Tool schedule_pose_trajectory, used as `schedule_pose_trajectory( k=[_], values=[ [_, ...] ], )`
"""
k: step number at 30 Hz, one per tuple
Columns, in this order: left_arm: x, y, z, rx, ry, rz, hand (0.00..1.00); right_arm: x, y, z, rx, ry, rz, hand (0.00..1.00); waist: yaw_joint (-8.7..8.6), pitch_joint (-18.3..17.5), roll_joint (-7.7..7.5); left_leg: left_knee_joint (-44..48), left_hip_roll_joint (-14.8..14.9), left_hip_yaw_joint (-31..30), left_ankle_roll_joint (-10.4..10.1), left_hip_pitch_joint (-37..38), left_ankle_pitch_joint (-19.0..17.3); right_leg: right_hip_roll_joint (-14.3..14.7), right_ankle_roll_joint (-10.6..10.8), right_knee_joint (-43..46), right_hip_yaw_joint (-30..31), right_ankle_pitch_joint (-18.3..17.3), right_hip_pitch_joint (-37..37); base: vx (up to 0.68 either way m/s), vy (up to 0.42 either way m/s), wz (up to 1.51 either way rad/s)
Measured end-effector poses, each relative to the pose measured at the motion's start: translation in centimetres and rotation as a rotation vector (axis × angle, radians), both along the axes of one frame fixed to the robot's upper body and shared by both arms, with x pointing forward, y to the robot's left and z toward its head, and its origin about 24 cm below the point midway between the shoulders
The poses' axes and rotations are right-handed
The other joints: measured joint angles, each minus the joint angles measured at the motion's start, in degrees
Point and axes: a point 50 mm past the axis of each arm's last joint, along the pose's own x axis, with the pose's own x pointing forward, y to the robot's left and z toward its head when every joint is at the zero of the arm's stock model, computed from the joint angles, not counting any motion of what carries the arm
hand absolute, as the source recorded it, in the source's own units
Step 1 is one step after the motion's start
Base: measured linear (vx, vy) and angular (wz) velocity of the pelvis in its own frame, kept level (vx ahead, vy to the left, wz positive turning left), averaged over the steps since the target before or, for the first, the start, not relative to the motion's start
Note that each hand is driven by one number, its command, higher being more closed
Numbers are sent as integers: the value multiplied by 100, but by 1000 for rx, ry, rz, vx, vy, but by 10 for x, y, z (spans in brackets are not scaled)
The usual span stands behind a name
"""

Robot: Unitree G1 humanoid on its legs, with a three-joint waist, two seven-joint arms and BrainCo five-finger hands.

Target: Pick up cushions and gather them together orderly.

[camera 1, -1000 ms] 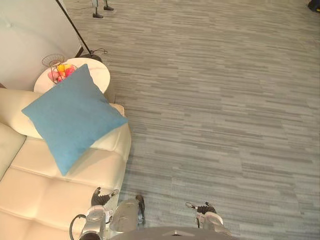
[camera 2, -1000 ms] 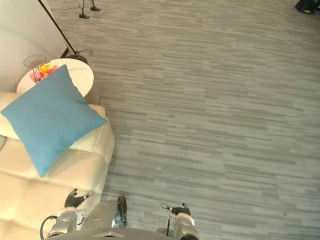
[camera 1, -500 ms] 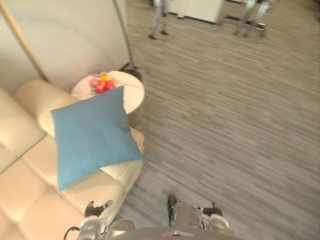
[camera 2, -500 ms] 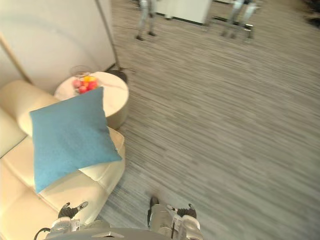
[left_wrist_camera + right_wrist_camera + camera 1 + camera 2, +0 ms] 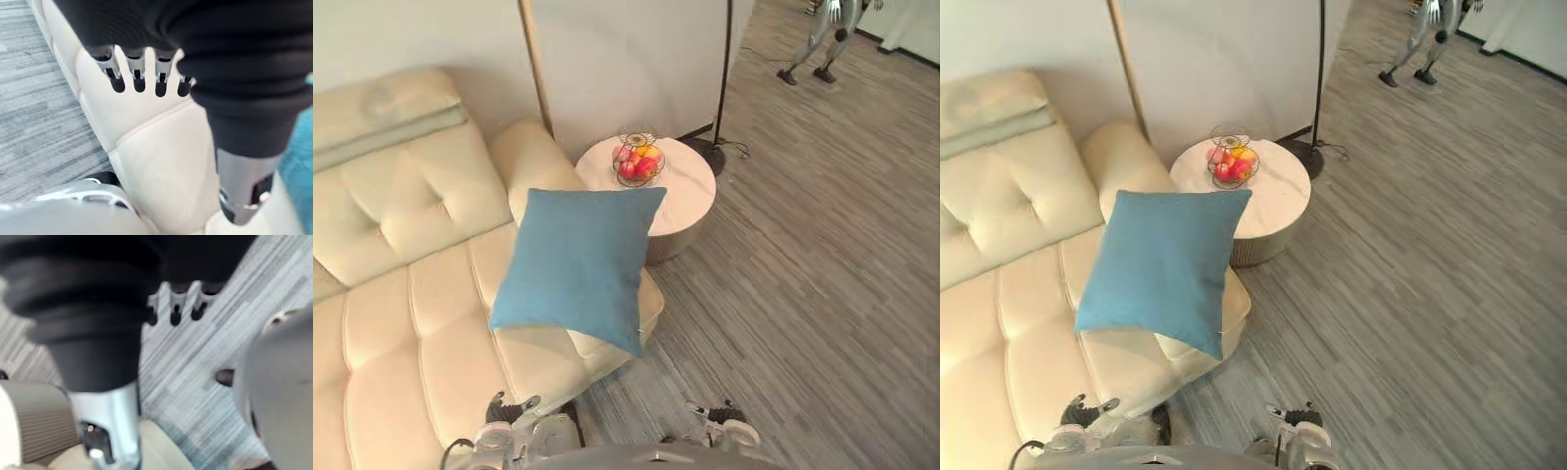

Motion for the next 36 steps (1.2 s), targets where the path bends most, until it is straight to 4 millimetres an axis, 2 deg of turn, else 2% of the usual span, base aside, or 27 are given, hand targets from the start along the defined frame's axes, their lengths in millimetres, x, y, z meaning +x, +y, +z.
schedule_pose_trajectory(
  k=[2, 7, 10, 12, 13, 15, 18, 24, 28, 33, 34, 36],
  values=[
    [-10, 5, -2, 5, 36, 2, 0, -3, 3, -1, 8, 8, 0, 0, 0, -40, -109, -131, -162, -37, 49, 114, 32, -114, 23, -55, 27, 27, 80, 58, 128, 25],
    [-22, 7, -5, 5, 75, 0, 0, 3, 4, 1, 6, -13, 5, 0, 9, -93, -172, -617, -385, -29, 168, 374, 254, -194, 75, -310, 183, 175, 206, -12, 99, 3],
    [-28, 7, -7, 3, 95, 1, 0, 22, -1, 12, -25, -95, 19, 0, -30, -69, -124, -1349, -516, -28, 196, 621, 710, -178, 99, -463, 329, 188, 174, -82, 35, -1],
    [-32, 7, -7, 3, 104, 4, 0, 38, -8, 26, -71, -190, 33, 0, -83, -57, -98, -1487, -544, -33, 201, 668, 820, -185, 255, -532, 368, 173, 175, -123, 20, -3],
    [-34, 7, -8, 3, 108, 6, 0, 42, -10, 31, -85, -215, 37, 0, -95, -64, -91, -1512, -543, -34, 202, 676, 828, -185, 258, -530, 379, 165, 179, -135, 17, -1],
    [-41, 7, -9, 4, 124, 11, 0, 64, -19, 57, -155, -365, 70, 0, -130, -92, -79, -1514, -543, -33, 223, 684, 864, -182, 272, -533, 459, 158, 179, -115, 35, -2],
    [-46, 7, -9, 6, 136, 15, 0, 78, -23, 77, -205, -473, 89, 0, -125, -95, -85, -1515, -558, -52, 199, 677, 851, -176, 278, -552, 497, 156, 186, -83, 46, 2],
    [-57, 8, -10, 6, 159, 22, 0, 83, -14, 80, -203, -494, 136, 0, -145, -94, -84, -1515, -690, -294, 266, 674, 806, -177, 280, -729, 612, 156, 357, -9, 52, 19],
    [-66, 8, -11, 3, 178, 29, 0, 100, -2, 101, -204, -616, 193, 0, -84, -86, -95, -1515, -799, -361, 336, 643, 758, -229, 256, -798, 644, 173, 389, 43, 48, 11],
    [-67, 10, -10, 7, 173, 31, 0, 113, 5, 112, -194, -684, 218, 0, -5, -72, -120, -1514, -901, -485, 368, 544, 736, -288, 294, -878, 580, 200, 392, 76, 23, 14],
    [-67, 10, -9, 12, 171, 23, 0, 117, 8, 115, -189, -698, 225, 0, 45, -62, -135, -1512, -929, -529, 368, 492, 737, -297, 382, -908, 541, 268, 396, 105, 3, 20],
    [-66, 11, -9, 14, 170, 25, 0, 123, 12, 119, -187, -716, 248, 0, 53, -34, -150, -1510, -945, -616, 402, 453, 757, -297, 390, -928, 479, 302, 407, 97, -3, 23]
  ],
)
